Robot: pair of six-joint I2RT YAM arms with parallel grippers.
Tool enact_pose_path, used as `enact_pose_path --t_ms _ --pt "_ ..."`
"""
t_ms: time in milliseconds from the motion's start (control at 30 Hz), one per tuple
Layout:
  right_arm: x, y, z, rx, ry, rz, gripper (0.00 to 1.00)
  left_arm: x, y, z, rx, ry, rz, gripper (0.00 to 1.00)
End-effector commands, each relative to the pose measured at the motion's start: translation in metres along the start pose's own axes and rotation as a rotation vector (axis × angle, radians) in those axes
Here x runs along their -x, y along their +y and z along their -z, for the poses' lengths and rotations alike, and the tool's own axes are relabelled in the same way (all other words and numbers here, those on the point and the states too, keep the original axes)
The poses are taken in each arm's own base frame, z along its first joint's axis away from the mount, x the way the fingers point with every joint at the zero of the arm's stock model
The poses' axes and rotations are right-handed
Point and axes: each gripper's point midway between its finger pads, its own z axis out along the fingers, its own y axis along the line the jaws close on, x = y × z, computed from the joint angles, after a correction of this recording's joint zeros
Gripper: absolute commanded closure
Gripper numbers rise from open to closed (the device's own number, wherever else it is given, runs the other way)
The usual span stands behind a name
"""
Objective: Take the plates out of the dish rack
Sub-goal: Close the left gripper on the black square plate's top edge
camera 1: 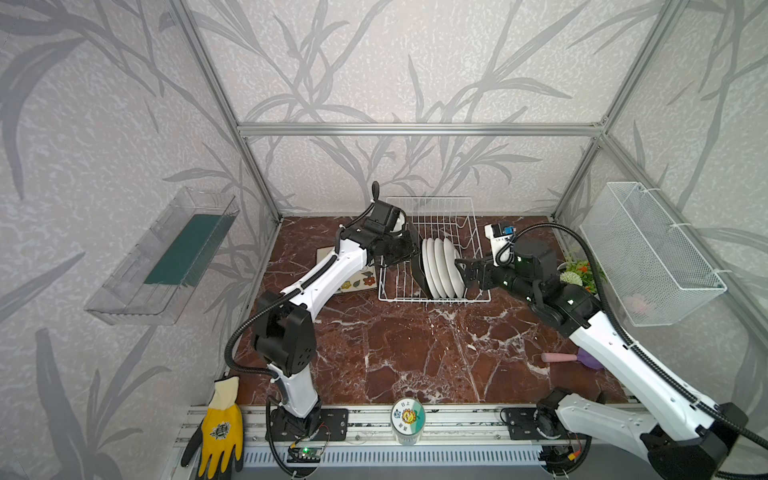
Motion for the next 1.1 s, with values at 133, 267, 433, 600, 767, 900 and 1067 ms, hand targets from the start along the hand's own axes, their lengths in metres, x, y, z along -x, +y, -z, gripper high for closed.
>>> enact_pose_path --t_ms 133,267,433,600,767,900,1067 --pt "0.005 0.001 0.001 0.011 -0.022 -0.007 0.01 0.036 -0.062 0.061 -0.147 -0.172 -0.097 1.0" --pt "0.006 0.002 0.001 0.014 -0.024 -0.011 0.01 0.041 -0.06 0.069 -0.12 -0.201 -0.111 1.0" --pt "0.007 0.001 0.001 0.008 -0.029 -0.013 0.01 0.047 -0.062 0.08 -0.122 -0.222 -0.12 1.0" --pt "0.007 0.002 -0.001 0.014 -0.024 -0.012 0.01 0.049 -0.068 0.085 -0.143 -0.238 -0.121 1.0" --pt "0.006 0.002 0.0 0.014 -0.024 -0.016 0.01 0.048 -0.067 0.084 -0.142 -0.235 -0.126 1.0" --pt "0.007 0.0 0.001 0.005 -0.028 -0.013 0.01 0.05 -0.069 0.089 -0.14 -0.246 -0.144 1.0" --pt "0.008 0.001 0.0 0.01 -0.028 -0.012 0.01 0.054 -0.077 0.099 -0.148 -0.269 -0.174 1.0"
